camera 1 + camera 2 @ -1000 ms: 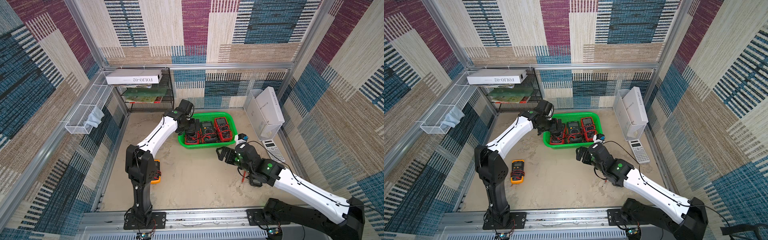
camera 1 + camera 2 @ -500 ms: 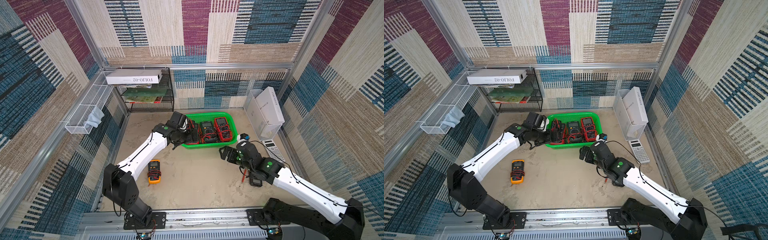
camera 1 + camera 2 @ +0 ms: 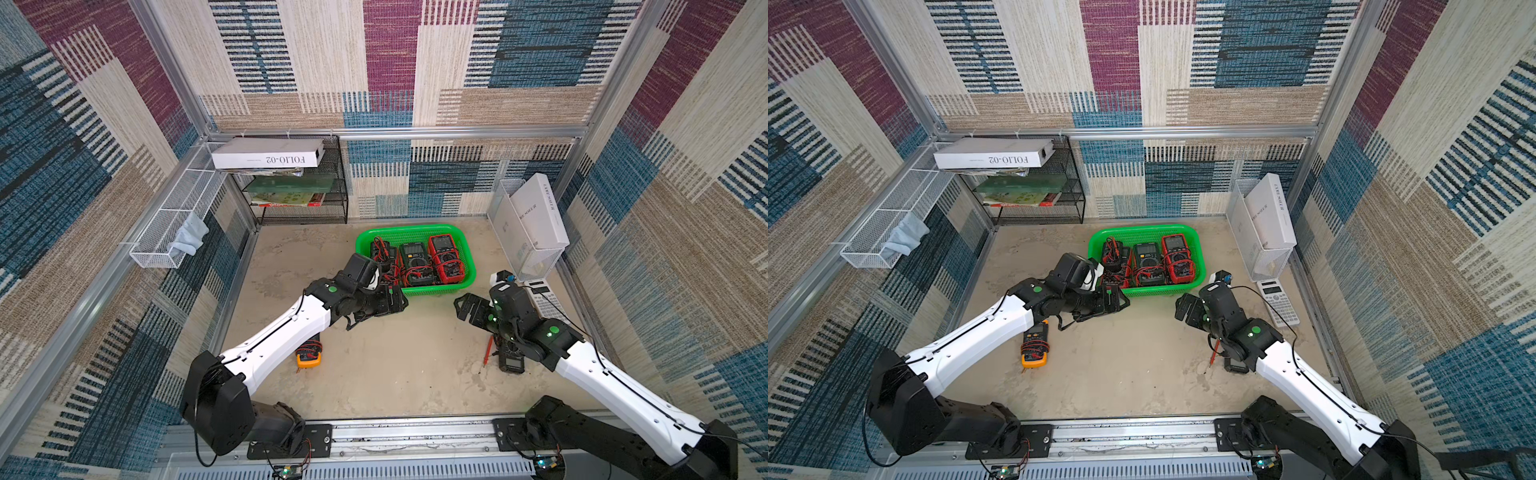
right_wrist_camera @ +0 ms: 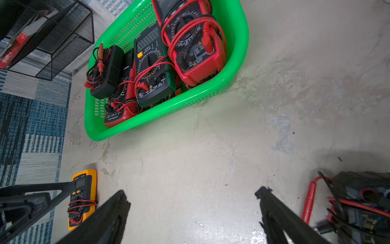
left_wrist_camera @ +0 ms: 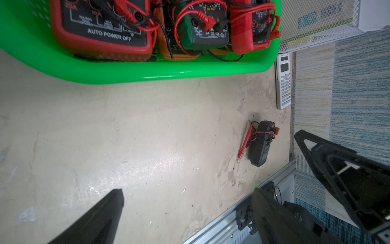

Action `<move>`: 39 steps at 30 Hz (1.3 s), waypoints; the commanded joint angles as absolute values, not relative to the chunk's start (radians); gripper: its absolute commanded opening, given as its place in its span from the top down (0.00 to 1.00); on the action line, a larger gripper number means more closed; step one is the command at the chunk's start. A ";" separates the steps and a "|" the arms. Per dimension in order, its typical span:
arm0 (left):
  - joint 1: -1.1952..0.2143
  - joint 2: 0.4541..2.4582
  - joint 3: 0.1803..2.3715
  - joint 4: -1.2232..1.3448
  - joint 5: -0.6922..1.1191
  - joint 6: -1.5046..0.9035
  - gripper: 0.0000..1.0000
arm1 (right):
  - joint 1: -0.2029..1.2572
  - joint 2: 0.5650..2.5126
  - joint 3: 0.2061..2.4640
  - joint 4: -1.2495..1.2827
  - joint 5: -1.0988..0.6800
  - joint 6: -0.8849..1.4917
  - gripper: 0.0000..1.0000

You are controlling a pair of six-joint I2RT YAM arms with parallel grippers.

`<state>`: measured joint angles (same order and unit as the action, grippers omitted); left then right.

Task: Put the multimeter into the basket
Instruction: Pick up the multimeter from the center of the board.

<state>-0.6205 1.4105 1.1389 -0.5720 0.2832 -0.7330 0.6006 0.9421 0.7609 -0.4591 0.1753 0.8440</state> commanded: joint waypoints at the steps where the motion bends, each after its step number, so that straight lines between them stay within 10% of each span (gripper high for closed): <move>1: -0.658 1.412 1.122 -0.519 0.281 -0.772 0.00 | 0.575 0.927 0.757 -0.521 0.176 0.821 0.00; 24: -0.816 1.474 1.125 -0.472 0.294 -0.815 0.00 | 0.029 0.795 0.640 -0.638 -0.023 0.726 0.00; 39: -0.825 1.482 1.132 -0.467 0.304 -0.811 0.00 | 0.000 0.748 0.476 -0.586 -0.051 0.751 0.00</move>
<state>-0.8223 1.4799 1.1313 -0.4931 0.2893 -0.8112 -0.0002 0.7506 0.4900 -0.6079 -0.0494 0.7437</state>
